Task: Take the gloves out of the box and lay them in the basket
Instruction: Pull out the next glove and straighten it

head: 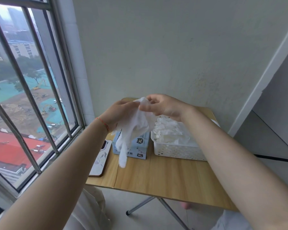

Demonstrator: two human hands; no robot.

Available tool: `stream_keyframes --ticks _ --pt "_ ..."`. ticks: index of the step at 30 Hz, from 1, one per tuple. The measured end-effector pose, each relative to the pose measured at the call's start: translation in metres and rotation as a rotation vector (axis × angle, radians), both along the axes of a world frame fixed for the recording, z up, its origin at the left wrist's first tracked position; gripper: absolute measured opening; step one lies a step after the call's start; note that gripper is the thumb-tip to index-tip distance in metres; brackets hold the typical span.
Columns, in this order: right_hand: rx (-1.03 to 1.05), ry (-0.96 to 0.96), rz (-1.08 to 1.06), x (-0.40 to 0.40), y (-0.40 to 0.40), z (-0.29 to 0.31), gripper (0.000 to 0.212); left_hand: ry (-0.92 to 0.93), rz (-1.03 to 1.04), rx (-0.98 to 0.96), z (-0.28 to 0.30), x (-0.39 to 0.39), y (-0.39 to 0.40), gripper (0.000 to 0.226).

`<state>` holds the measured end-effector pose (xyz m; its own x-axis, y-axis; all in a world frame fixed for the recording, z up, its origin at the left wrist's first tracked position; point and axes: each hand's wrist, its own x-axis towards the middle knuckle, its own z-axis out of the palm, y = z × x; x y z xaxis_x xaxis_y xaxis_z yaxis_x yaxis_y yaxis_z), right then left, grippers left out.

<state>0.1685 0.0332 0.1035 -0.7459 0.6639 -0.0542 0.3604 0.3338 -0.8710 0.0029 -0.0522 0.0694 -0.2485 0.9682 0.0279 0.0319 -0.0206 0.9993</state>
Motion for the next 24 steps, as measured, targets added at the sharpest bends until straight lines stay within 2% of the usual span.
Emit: stream_keyframes --ticks 3,5,7,12,17,21,24 --pt "0.075 0.008 -0.074 -0.001 0.003 -0.006 0.034 0.031 -0.019 -0.095 -0.006 -0.003 -0.001 0.017" --pt "0.089 0.028 -0.133 -0.001 0.003 -0.007 0.031 0.049 -0.111 -0.116 -0.012 -0.007 -0.004 0.019" --pt "0.091 0.044 -0.209 0.0 0.003 -0.007 0.026 0.09 -0.174 -0.136 -0.019 -0.01 -0.006 0.036" --pt "0.086 0.037 -0.345 0.004 0.006 -0.007 0.013 0.254 -0.095 -0.181 -0.03 -0.013 -0.006 0.05" --pt "0.117 -0.002 -0.386 0.001 0.004 -0.009 0.008 0.252 -0.113 -0.158 -0.036 -0.012 -0.004 0.048" --pt "0.062 0.05 -0.411 -0.003 0.001 -0.009 0.022 0.277 -0.097 -0.158 -0.039 -0.008 -0.003 0.036" --pt "0.103 0.045 -0.417 -0.003 0.001 -0.01 0.02 0.262 -0.105 -0.186 -0.04 -0.009 -0.005 0.028"
